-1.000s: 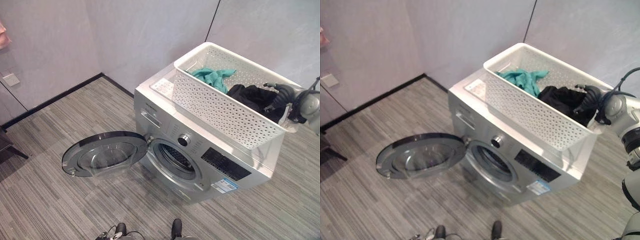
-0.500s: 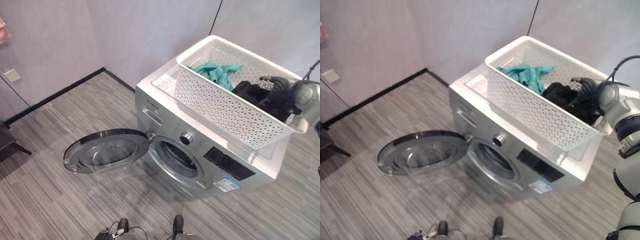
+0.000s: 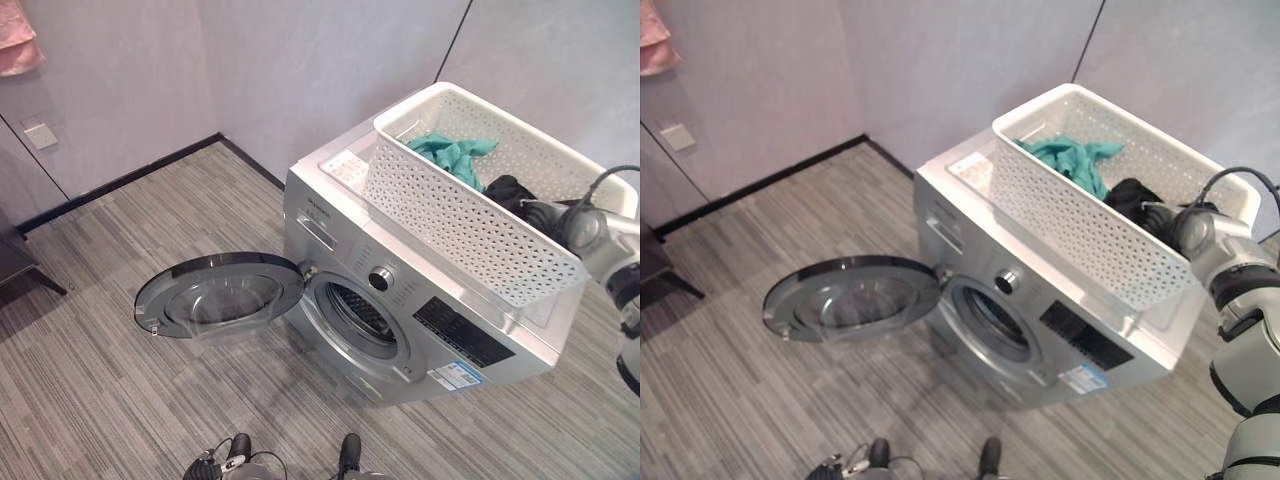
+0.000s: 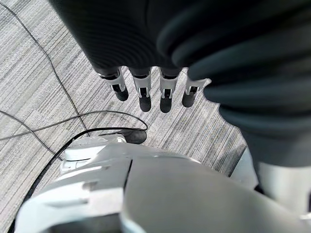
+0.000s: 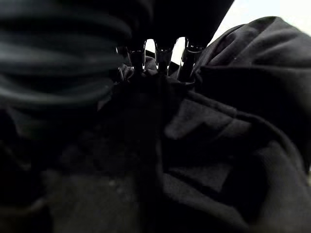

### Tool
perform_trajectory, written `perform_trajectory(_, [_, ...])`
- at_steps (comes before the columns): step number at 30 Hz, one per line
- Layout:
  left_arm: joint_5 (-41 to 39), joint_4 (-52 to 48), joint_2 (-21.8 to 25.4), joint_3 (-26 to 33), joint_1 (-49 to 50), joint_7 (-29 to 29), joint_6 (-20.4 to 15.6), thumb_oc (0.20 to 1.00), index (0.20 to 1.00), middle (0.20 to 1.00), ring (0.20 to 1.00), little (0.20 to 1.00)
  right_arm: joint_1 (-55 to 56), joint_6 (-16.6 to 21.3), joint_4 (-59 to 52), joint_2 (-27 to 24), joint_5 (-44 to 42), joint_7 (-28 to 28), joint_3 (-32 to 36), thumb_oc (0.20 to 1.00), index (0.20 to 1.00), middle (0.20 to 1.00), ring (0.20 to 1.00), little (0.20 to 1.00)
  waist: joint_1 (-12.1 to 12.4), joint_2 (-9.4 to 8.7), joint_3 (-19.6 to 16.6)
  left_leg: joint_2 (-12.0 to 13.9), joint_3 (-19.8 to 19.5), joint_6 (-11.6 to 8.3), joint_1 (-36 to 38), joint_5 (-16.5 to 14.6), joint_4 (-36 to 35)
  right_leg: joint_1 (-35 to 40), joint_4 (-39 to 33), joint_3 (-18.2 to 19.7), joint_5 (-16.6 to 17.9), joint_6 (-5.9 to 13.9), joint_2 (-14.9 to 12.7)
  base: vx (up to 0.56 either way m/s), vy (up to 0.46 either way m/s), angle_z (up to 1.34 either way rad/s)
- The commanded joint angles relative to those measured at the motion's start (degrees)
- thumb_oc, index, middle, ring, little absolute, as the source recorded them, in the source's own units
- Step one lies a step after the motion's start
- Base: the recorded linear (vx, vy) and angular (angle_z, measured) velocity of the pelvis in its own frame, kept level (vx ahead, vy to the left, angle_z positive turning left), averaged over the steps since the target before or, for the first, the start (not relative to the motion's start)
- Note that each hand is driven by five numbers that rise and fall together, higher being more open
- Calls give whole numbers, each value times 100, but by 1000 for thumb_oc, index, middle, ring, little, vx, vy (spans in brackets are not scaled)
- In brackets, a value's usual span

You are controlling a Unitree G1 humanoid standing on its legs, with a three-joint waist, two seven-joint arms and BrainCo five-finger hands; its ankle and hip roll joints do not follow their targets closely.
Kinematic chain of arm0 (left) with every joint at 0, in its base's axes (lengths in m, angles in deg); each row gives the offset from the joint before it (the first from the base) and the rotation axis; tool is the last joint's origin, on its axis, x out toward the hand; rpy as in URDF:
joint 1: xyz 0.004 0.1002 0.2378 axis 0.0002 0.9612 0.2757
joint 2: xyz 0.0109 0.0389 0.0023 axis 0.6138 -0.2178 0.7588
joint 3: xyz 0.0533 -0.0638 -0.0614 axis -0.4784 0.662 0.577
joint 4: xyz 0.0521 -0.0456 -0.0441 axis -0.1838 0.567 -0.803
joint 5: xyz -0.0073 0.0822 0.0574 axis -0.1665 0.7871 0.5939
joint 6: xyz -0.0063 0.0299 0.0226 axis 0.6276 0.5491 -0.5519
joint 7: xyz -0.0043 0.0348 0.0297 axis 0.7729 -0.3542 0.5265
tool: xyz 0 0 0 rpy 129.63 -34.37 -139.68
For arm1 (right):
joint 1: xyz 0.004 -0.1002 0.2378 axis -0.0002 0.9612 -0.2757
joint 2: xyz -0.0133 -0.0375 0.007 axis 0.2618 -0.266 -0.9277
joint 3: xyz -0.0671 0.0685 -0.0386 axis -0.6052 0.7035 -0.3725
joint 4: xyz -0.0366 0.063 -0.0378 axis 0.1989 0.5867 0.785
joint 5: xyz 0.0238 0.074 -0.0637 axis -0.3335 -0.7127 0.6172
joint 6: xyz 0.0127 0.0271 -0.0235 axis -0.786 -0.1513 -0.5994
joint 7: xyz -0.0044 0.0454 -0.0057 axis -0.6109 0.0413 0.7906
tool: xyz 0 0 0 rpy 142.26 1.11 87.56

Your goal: Grab the laundry basket,head to the washer,open it,put in the laundry and shut it.

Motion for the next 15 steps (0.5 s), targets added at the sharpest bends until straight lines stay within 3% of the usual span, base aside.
perform_trajectory(1, [-39, 189, -141, -165, -167, 64, -35, 1000, 1000, 1000, 1000, 1000, -329, -166, 647, 11, 335, 116, -182, 1000, 1000, 1000, 1000, 1000, 134, -9, 397, -177, -493, 39, -287, -20, 33, 267, 66, -575, -952, 251, -42, 0, 0, 0])
perform_trajectory(2, [-39, 188, -140, -165, -166, 64, -34, 1000, 1000, 1000, 1000, 1000, -327, -165, 648, 12, 336, 117, -180, 1000, 1000, 1000, 1000, 1000, 133, -11, 394, -177, -494, 39, -289, -20, 33, 265, 66, -575, -951, 251, -42, -20, 3, 4])
perform_trajectory(3, [-22, 183, -123, -176, -155, 63, -29, 1000, 1000, 1000, 1000, 1000, -334, -194, 730, 37, 400, 101, -140, 915, 915, 915, 915, 915, 143, 30, 401, -187, -508, 38, -324, -4, 33, 245, 66, -581, -948, 247, -46, -11, 1, 5])
perform_trajectory(4, [-11, 187, -121, -174, -155, 66, -25, 1000, 1000, 1000, 1000, 1000, -315, -200, 768, 55, 419, 99, -102, 743, 743, 743, 743, 743, 142, 42, 393, -190, -517, 40, -333, -1, 33, 248, 66, -587, -949, 244, -49, -11, 1, 8])
perform_trajectory(5, [-11, 187, -120, -175, -154, 66, -24, 1000, 1000, 1000, 1000, 1000, -313, -200, 769, 55, 419, 100, -100, 658, 658, 658, 658, 658, 141, 40, 392, -190, -518, 40, -334, -1, 33, 247, 66, -589, -949, 244, -49, 4, 2, 12])
perform_trajectory(6, [9, 187, -125, -196, -163, 65, -19, 1000, 1000, 1000, 1000, 1000, -309, -214, 807, 101, 434, 112, -56, 200, 200, 200, 200, 200, 138, 53, 378, -198, -518, 44, -341, -1, 33, 248, 66, -599, -953, 242, -52, 7, 7, 14])
perform_trajectory(11, [17, 156, -148, -251, -175, 47, -17, 1000, 1000, 1000, 1000, 1000, -367, -181, 718, 104, 248, 251, 67, 200, 200, 200, 200, 200, 94, 55, 308, -209, -511, 57, -295, -29, 33, 286, 66, -584, -958, 245, -59, 4, 5, 3])
perform_trajectory(15, [11, 236, -198, -207, -204, 3, -38, 1000, 1000, 1000, 1000, 1000, -414, -57, 345, -116, -473, 705, 509, 200, 200, 200, 200, 200, 2, 6, 216, -227, -453, 73, -178, -95, 33, 372, 66, -540, -971, 255, -58, 0, 0, 0])
